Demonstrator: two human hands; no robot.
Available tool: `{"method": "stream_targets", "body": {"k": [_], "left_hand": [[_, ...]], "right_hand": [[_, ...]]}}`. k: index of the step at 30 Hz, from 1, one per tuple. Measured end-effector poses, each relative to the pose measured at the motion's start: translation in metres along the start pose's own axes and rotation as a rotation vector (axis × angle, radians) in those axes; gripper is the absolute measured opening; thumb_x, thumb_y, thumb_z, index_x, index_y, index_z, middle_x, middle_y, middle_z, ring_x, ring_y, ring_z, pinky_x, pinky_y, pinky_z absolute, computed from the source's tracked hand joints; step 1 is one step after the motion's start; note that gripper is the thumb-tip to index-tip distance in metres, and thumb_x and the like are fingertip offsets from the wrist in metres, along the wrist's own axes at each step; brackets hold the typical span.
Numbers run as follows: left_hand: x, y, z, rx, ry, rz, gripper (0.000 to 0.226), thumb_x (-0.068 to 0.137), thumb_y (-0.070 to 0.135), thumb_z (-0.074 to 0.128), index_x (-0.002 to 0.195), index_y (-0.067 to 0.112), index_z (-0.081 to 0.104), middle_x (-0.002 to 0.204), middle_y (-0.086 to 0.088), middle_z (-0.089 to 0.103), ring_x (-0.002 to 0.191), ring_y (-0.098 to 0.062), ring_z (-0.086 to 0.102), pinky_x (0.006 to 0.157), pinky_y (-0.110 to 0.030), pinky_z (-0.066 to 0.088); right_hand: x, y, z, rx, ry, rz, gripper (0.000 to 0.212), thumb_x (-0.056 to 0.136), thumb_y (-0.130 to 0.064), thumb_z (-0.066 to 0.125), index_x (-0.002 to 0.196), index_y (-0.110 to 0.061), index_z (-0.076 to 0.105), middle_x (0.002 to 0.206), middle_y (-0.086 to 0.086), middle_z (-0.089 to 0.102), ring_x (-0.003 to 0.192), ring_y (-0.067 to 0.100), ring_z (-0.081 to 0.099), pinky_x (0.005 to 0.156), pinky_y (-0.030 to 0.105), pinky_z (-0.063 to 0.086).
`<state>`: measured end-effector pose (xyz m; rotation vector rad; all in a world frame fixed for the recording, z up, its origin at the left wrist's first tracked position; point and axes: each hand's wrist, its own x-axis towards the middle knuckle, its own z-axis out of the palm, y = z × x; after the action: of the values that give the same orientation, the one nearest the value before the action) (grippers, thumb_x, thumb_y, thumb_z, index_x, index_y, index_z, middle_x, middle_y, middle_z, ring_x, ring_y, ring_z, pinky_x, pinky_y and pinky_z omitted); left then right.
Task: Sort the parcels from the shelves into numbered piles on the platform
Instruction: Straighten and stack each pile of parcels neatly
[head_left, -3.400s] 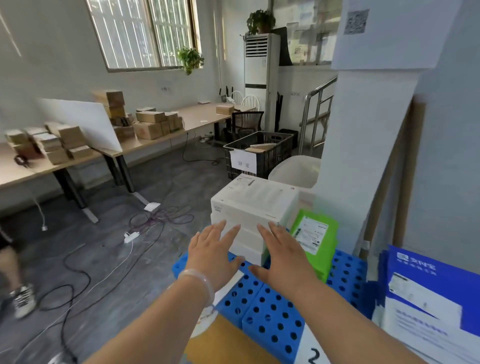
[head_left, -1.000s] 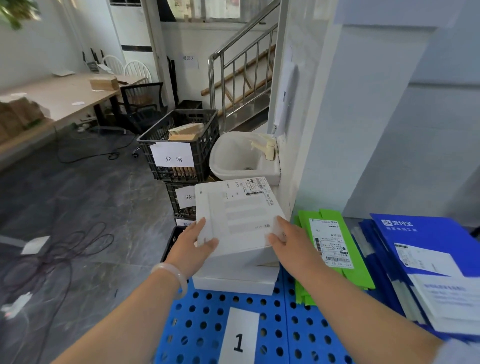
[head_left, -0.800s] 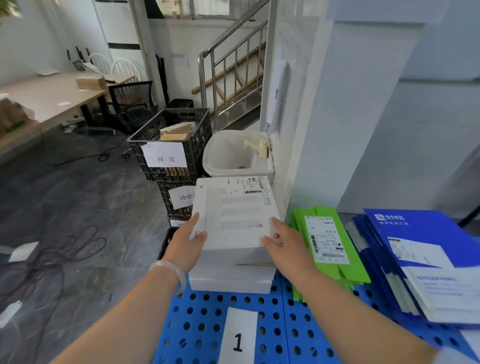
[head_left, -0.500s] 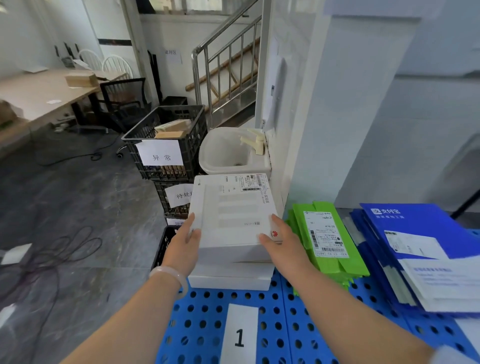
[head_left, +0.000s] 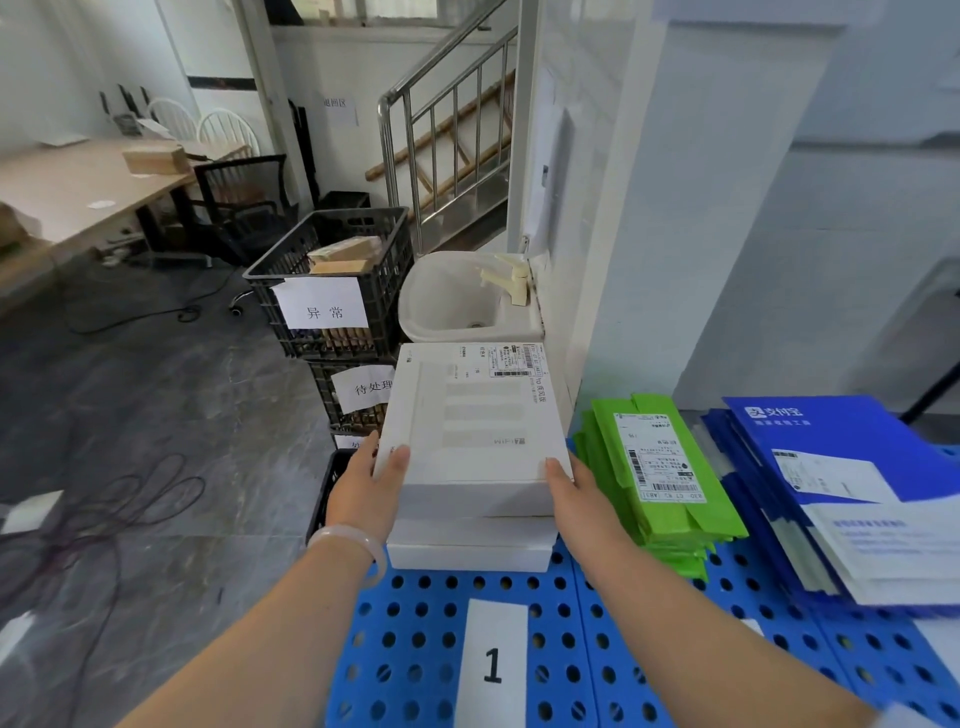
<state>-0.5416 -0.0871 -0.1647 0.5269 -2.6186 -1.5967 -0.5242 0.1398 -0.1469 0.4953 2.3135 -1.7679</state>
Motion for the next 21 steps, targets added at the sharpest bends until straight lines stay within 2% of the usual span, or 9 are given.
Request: {"method": "stream_targets", "body": {"k": [3, 6, 8, 10, 11, 14, 16, 21], "left_hand": [[0.001, -0.001, 0.0, 0.003, 0.005, -0.029, 0.05, 0.092, 0.058, 0.04, 0.128, 0.027, 0.056, 0.102, 0.008, 0.065, 0.091, -0.014, 0.059, 0.072, -0.031, 0.044], [-0.001, -0.001, -0.003, -0.023, -0.032, -0.024, 0.054, 0.093, 0.059, 0.038, 0.133, 0.026, 0.053, 0.114, 0.006, 0.062, 0.101, -0.016, 0.056, 0.082, -0.031, 0.041], [-0.007, -0.005, -0.006, -0.053, -0.084, -0.019, 0.051, 0.093, 0.056, 0.041, 0.134, 0.027, 0.05, 0.113, 0.009, 0.061, 0.102, -0.012, 0.054, 0.084, -0.027, 0.04], [-0.016, -0.013, -0.009, -0.075, -0.128, -0.031, 0.041, 0.093, 0.05, 0.047, 0.128, 0.028, 0.052, 0.102, 0.016, 0.061, 0.091, -0.004, 0.056, 0.074, -0.019, 0.041], [-0.019, -0.017, -0.01, -0.078, -0.137, -0.034, 0.038, 0.093, 0.049, 0.048, 0.123, 0.026, 0.056, 0.098, 0.018, 0.06, 0.088, 0.001, 0.055, 0.07, -0.016, 0.041], [-0.02, -0.027, -0.01, -0.061, -0.119, -0.036, 0.041, 0.091, 0.051, 0.05, 0.117, 0.022, 0.064, 0.092, 0.015, 0.064, 0.085, -0.004, 0.059, 0.069, -0.019, 0.043], [-0.016, -0.029, -0.01, -0.072, -0.099, -0.05, 0.041, 0.09, 0.053, 0.051, 0.116, 0.025, 0.065, 0.092, 0.013, 0.067, 0.087, -0.008, 0.062, 0.068, -0.021, 0.046], [-0.011, -0.035, -0.007, -0.059, -0.082, -0.047, 0.037, 0.089, 0.055, 0.051, 0.11, 0.029, 0.068, 0.088, 0.009, 0.07, 0.085, -0.018, 0.065, 0.078, -0.034, 0.054]], "right_hand": [[0.001, 0.0, 0.001, 0.003, 0.004, 0.015, 0.053, 0.099, -0.049, 0.037, 0.149, -0.032, 0.03, 0.144, -0.003, 0.046, 0.13, 0.022, 0.044, 0.108, 0.038, 0.034], [-0.001, 0.002, 0.001, 0.014, 0.013, 0.02, 0.055, 0.098, -0.052, 0.037, 0.148, -0.031, 0.031, 0.144, -0.003, 0.046, 0.131, 0.021, 0.043, 0.108, 0.037, 0.033], [-0.004, 0.008, 0.0, 0.032, 0.024, 0.009, 0.052, 0.099, -0.052, 0.035, 0.146, -0.03, 0.035, 0.139, -0.004, 0.049, 0.127, 0.019, 0.045, 0.104, 0.033, 0.033], [-0.009, 0.017, 0.0, 0.066, 0.033, 0.003, 0.046, 0.099, -0.051, 0.035, 0.14, -0.03, 0.043, 0.13, -0.009, 0.053, 0.119, 0.015, 0.05, 0.104, 0.031, 0.036], [-0.01, 0.022, 0.0, 0.089, 0.037, 0.005, 0.045, 0.098, -0.051, 0.036, 0.137, -0.031, 0.046, 0.13, -0.009, 0.056, 0.118, 0.014, 0.052, 0.106, 0.034, 0.038], [-0.009, 0.033, 0.001, 0.125, 0.04, 0.012, 0.046, 0.095, -0.056, 0.04, 0.131, -0.031, 0.055, 0.122, -0.009, 0.062, 0.115, 0.013, 0.057, 0.107, 0.041, 0.041], [-0.008, 0.033, 0.001, 0.129, 0.045, 0.015, 0.046, 0.094, -0.057, 0.042, 0.129, -0.03, 0.057, 0.12, -0.01, 0.064, 0.114, 0.013, 0.058, 0.106, 0.041, 0.043], [-0.01, 0.034, 0.001, 0.097, 0.06, -0.006, 0.047, 0.094, -0.055, 0.043, 0.13, -0.027, 0.057, 0.121, -0.009, 0.064, 0.116, 0.013, 0.057, 0.106, 0.038, 0.043]]}}
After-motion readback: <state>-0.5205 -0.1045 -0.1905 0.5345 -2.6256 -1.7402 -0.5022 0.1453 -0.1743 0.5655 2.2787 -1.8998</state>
